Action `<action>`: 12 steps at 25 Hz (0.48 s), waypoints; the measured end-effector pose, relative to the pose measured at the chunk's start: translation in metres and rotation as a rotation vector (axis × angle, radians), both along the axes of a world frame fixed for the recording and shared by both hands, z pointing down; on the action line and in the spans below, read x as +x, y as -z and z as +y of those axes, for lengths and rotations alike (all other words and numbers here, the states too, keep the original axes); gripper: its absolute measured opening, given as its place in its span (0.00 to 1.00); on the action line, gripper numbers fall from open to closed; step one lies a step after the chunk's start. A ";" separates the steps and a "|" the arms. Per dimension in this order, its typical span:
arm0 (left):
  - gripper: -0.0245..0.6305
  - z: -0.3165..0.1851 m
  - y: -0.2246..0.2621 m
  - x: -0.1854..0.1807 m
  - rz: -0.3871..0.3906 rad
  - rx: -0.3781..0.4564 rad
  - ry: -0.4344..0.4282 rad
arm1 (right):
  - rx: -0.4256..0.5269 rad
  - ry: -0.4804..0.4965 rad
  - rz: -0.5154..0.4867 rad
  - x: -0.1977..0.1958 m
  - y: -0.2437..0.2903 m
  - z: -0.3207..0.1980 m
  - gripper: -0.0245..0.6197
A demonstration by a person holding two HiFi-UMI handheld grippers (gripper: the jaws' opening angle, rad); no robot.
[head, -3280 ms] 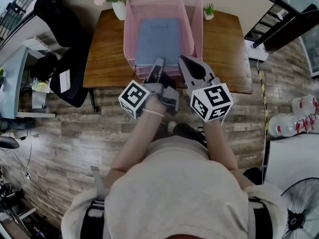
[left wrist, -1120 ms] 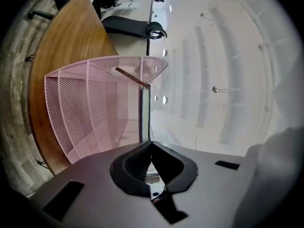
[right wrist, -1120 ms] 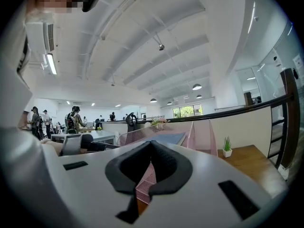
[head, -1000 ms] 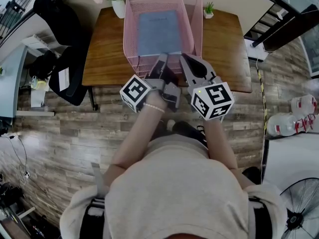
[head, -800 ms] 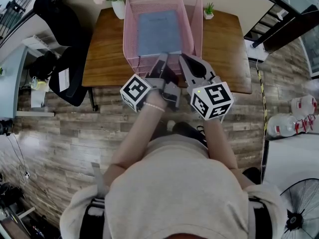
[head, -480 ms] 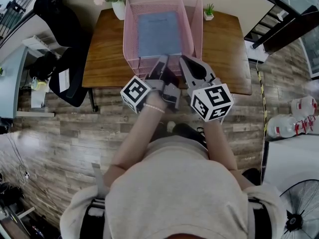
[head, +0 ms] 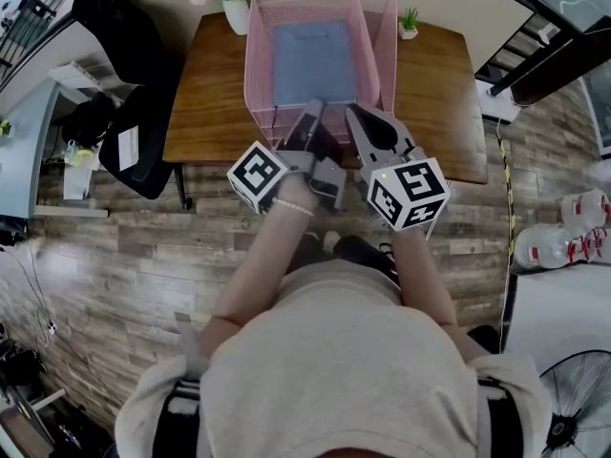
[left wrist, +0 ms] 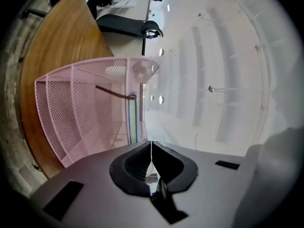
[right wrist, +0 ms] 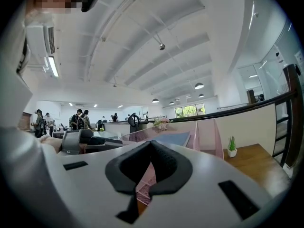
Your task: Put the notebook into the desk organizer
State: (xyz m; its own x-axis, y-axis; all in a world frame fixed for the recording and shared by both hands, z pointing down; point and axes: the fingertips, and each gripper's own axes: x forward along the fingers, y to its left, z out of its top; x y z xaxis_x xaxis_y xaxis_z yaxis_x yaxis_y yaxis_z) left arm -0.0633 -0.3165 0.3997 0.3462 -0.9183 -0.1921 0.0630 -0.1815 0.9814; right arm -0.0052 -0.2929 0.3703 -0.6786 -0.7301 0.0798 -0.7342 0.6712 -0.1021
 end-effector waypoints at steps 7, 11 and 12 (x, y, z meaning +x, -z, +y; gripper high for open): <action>0.05 -0.001 0.030 -0.015 -0.104 0.110 0.006 | 0.010 0.019 -0.013 -0.007 0.008 -0.006 0.04; 0.07 -0.002 0.048 -0.015 -0.193 0.180 -0.006 | 0.016 0.045 -0.017 -0.011 0.018 -0.008 0.04; 0.07 -0.002 0.052 -0.015 -0.210 0.195 -0.009 | 0.020 0.049 -0.020 -0.012 0.021 -0.008 0.04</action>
